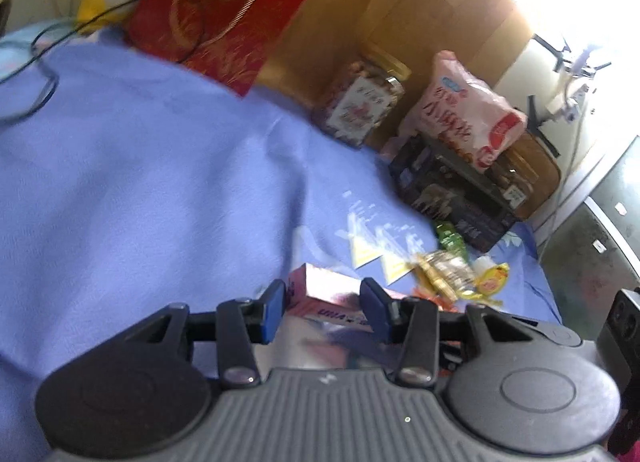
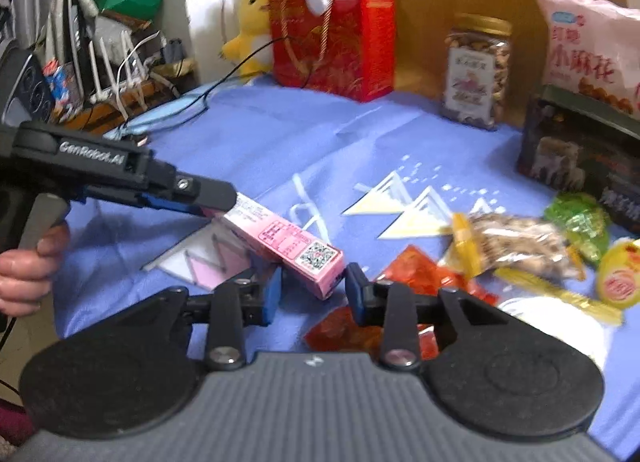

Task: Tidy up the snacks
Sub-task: 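Lift the pink candy box and carry it toward the tin, then lower the pink candy box into the tin and open the left tool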

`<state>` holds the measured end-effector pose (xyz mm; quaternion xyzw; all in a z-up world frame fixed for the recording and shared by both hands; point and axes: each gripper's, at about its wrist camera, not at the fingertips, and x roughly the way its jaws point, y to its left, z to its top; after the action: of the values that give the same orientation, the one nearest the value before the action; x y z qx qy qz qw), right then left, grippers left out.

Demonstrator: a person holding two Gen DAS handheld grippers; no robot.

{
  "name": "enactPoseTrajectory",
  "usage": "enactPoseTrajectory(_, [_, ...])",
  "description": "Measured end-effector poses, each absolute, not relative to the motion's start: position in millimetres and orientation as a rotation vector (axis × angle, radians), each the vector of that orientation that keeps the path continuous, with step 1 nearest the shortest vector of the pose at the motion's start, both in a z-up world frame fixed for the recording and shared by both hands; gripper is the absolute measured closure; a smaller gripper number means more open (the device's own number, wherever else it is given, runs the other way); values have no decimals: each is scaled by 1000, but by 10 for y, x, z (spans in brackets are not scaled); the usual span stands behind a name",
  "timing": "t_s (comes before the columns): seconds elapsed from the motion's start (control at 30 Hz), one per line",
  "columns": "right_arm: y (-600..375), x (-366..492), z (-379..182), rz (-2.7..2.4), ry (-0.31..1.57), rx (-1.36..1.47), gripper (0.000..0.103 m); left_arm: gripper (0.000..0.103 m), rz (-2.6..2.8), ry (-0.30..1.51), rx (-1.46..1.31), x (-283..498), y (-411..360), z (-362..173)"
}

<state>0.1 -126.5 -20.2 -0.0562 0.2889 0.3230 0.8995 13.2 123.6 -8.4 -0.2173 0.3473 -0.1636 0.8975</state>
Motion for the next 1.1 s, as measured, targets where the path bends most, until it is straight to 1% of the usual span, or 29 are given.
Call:
enactPoseTrajectory(0.2, [-1611,112,50,570,492,-49,66,62,-429,674,-383,541,775,316])
enactPoseTrajectory(0.37, [-2074,346,274,436,417,-9,65,62,-541,634,-293,1089,117,608])
enactPoseTrajectory(0.5, [-2473,597,414,335,373,18,65,61,-619,632,-272,1538,-356,732])
enactPoseTrajectory(0.73, [-2942,1081,425,232,370,22,64,61,-652,637,-223,2069,-954,708])
enactPoseTrajectory(0.93, [-3037,1355,291,201,374,-2,64,60,-631,662,-221,2389,-1115,568])
enactPoseTrajectory(1.0, [-3037,1418,236,195,373,-16,62,59,-617,677,-216,2466,-1148,504])
enactPoseTrajectory(1.1, [-3031,1434,188,186,344,-26,61,60,-569,692,-178,2514,-1186,405])
